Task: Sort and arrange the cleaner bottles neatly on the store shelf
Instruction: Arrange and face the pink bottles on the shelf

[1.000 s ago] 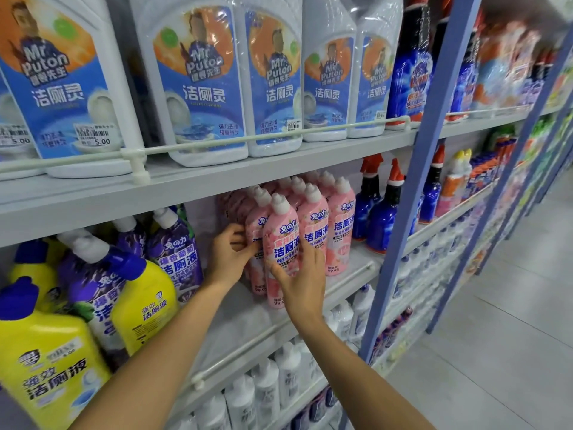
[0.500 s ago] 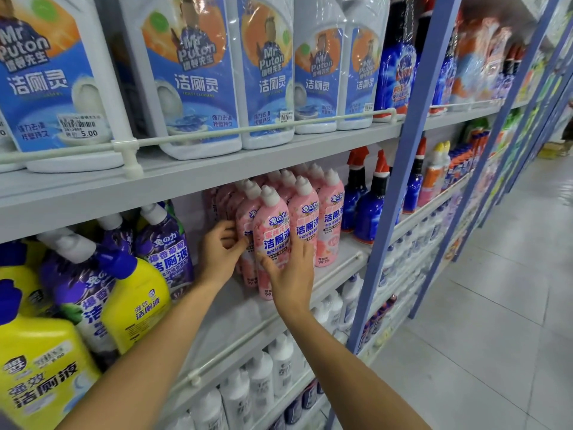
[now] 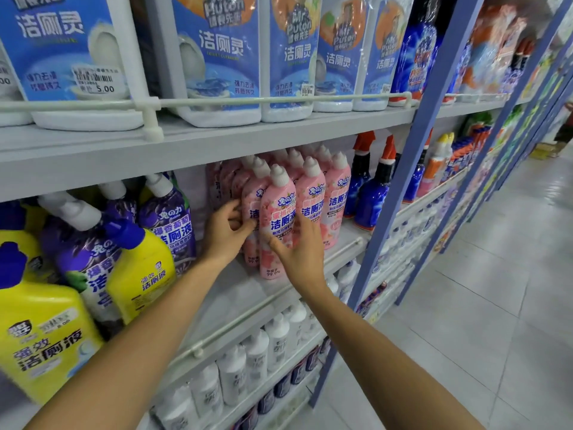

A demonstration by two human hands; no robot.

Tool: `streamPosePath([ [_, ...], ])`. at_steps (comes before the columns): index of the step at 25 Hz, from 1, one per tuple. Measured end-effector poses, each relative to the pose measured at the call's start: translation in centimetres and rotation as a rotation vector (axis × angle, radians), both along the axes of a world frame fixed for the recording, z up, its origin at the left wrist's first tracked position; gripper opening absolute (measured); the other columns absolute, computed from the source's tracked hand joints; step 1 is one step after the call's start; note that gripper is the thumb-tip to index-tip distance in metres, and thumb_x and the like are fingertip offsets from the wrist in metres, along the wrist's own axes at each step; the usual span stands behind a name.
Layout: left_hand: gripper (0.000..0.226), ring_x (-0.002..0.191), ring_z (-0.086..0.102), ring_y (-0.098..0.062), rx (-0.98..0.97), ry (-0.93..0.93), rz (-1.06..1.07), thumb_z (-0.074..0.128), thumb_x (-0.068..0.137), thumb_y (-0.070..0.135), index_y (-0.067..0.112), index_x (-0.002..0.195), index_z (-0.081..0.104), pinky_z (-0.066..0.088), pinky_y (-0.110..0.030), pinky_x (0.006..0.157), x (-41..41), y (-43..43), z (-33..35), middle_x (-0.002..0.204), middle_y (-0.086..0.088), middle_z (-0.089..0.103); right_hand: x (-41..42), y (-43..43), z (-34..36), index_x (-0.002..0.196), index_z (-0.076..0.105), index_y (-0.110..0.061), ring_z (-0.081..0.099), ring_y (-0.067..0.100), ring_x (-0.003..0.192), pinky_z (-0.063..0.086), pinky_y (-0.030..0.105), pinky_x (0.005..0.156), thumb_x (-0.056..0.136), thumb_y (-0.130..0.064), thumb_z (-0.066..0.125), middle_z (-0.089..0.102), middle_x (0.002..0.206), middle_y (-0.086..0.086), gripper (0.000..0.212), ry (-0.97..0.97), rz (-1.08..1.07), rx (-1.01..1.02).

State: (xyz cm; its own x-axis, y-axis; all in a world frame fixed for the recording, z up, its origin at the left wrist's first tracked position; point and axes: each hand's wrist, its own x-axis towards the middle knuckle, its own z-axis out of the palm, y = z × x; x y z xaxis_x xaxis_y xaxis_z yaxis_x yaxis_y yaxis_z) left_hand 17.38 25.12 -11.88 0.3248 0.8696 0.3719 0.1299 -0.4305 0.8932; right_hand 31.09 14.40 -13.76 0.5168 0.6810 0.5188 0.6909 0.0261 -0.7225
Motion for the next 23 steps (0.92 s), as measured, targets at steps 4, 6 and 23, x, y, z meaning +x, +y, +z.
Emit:
streamPosePath([
  [4, 0.064, 0.105, 0.064, -0.016, -0.069, 0.102, -0.040, 0.076, 0.089, 0.017, 0.019, 0.147, 0.047, 0.052, -0.024, 0.085, -2.9, -3.4, 1.5, 0.121, 0.000, 0.062, 2.3, -2.3, 1.1, 0.143, 0.050, -0.028, 0.057, 0.010, 0.117, 0.052, 0.041, 0.099, 0.079, -0.074, 0.070, 0.062, 0.131, -0.012, 0.082, -0.070, 0.219, -0.057],
  [6, 0.062, 0.107, 0.064, -0.018, -0.043, 0.117, 0.000, 0.076, 0.089, 0.019, 0.019, 0.145, 0.049, 0.054, -0.025, 0.089, -5.3, -5.4, 2.4, 0.124, -0.004, 0.061, 2.3, -4.0, 2.3, 0.149, 0.046, -0.027, 0.055, 0.008, 0.124, 0.051, 0.040, 0.105, 0.078, -0.075, 0.069, 0.055, 0.141, -0.014, 0.089, -0.020, 0.309, -0.081],
  [23, 0.061, 0.110, 0.064, -0.023, -0.048, 0.279, 0.671, 0.083, 0.083, 0.024, 0.014, 0.138, 0.056, 0.051, -0.023, 0.086, -31.7, -25.0, 7.1, 0.124, -0.009, 0.063, -17.9, -7.5, 8.6, 0.143, 0.055, -0.034, 0.059, 0.002, 0.122, 0.055, 0.041, 0.100, 0.071, -0.074, 0.069, 0.057, 0.142, -0.018, 0.084, 0.026, 1.175, -0.100],
])
